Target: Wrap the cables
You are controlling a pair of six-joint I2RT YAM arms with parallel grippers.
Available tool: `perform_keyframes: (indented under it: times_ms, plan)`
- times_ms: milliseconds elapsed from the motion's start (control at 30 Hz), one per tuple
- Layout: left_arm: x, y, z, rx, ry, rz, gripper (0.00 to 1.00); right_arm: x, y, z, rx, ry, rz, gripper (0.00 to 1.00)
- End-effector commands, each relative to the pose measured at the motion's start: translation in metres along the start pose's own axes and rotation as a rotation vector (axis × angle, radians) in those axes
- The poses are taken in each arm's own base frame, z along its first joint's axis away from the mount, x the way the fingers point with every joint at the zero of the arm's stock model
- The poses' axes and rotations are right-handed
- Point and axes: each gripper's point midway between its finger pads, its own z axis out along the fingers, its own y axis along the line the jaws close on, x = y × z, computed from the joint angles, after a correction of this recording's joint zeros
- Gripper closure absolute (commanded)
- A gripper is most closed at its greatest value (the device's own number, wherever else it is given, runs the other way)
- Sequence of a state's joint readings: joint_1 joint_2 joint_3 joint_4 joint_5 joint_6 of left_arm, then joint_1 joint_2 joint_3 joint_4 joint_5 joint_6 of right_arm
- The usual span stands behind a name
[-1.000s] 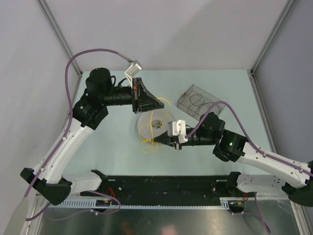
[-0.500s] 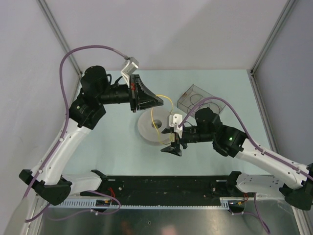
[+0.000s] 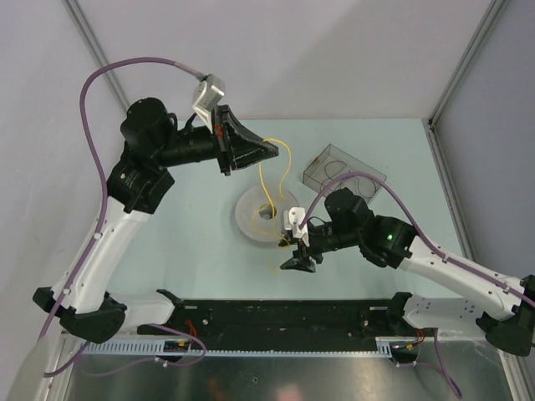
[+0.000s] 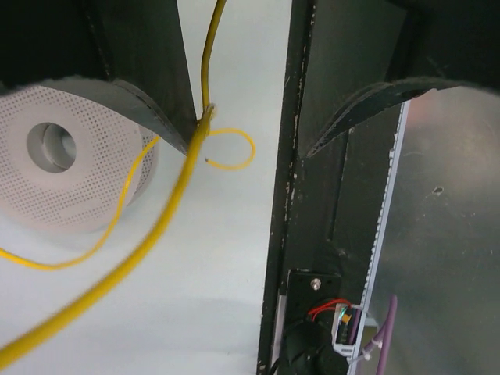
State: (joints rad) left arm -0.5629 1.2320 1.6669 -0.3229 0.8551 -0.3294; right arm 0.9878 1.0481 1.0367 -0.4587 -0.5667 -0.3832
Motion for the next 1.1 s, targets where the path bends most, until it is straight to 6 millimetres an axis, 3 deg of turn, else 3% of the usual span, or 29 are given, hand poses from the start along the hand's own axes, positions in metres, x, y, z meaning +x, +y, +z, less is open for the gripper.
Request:
perform_keyframes:
  times_ms: [0,267,600,700,800,1067]
  plan:
    - [-0.039,0.002,-0.007,-0.045,-0.087,0.090,1.00,0.023,0.014,0.004,-0.067,0.056,0.006,0.42]
    - [-0.082,0.002,-0.023,-0.087,-0.166,0.173,1.00,0.094,0.031,-0.006,-0.091,0.211,-0.050,0.53]
    - [-0.082,0.018,-0.032,-0.157,-0.180,0.171,1.00,0.105,0.019,-0.027,-0.012,0.250,-0.047,0.95]
    - [-0.071,0.033,-0.034,-0.202,-0.168,0.146,1.00,0.089,0.010,-0.036,0.053,0.191,-0.048,0.99]
    - [-0.050,0.056,-0.036,-0.265,-0.144,0.095,1.00,0.058,0.006,-0.050,0.122,0.084,-0.075,1.00]
    - [0.038,0.120,-0.029,-0.386,-0.009,-0.062,1.00,-0.037,-0.007,-0.098,0.313,-0.178,-0.100,1.00]
